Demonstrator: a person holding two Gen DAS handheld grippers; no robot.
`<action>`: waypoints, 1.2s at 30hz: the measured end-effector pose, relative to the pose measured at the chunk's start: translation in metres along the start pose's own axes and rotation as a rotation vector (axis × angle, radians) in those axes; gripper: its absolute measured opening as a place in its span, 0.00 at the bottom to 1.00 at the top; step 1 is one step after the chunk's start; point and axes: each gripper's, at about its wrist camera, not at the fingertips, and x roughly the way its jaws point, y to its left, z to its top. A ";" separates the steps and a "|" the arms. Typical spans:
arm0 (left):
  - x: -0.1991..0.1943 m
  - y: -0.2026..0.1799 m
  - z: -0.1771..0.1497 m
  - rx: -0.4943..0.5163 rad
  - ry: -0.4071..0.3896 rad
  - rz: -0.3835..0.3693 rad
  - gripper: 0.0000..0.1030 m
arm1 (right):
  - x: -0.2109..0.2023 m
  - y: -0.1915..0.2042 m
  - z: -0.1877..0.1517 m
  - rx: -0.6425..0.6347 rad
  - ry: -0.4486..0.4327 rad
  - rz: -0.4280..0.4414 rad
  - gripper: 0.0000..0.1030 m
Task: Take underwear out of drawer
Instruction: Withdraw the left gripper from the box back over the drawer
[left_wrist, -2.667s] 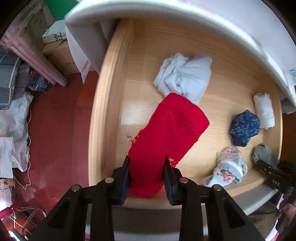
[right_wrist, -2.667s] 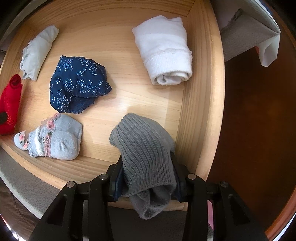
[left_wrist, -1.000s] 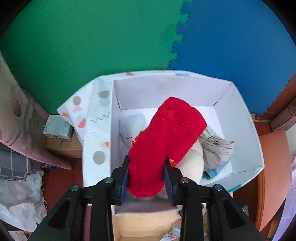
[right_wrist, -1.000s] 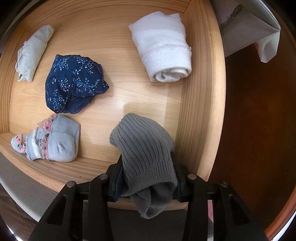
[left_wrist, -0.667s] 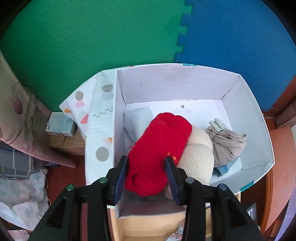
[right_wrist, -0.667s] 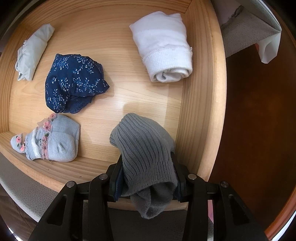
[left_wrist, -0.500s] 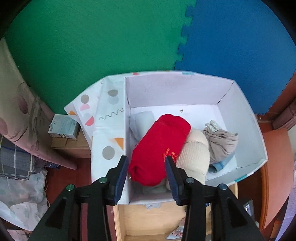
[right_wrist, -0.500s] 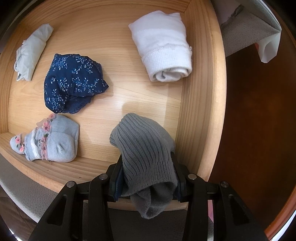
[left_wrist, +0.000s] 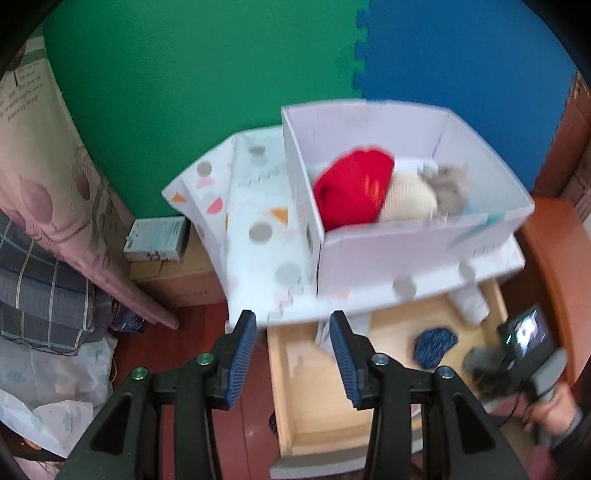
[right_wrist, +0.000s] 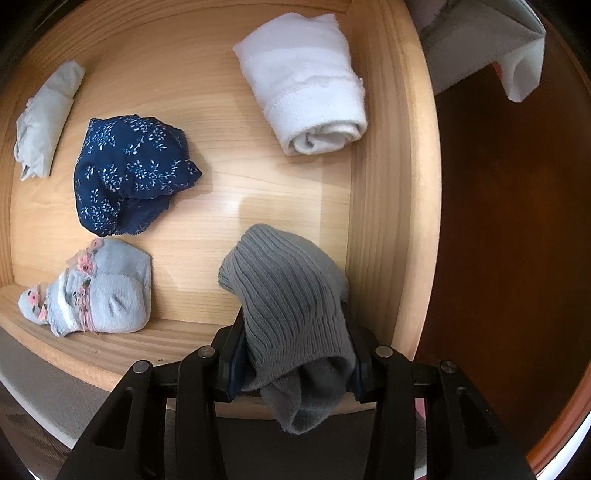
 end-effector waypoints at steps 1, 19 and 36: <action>0.004 -0.002 -0.008 0.011 0.005 0.006 0.41 | 0.001 -0.001 0.000 0.007 0.001 -0.001 0.38; 0.108 -0.029 -0.074 0.100 0.065 -0.122 0.41 | 0.007 -0.010 0.002 0.074 0.007 -0.001 0.38; 0.167 -0.086 -0.066 0.425 0.119 -0.184 0.41 | 0.006 -0.015 0.001 0.092 0.002 0.009 0.38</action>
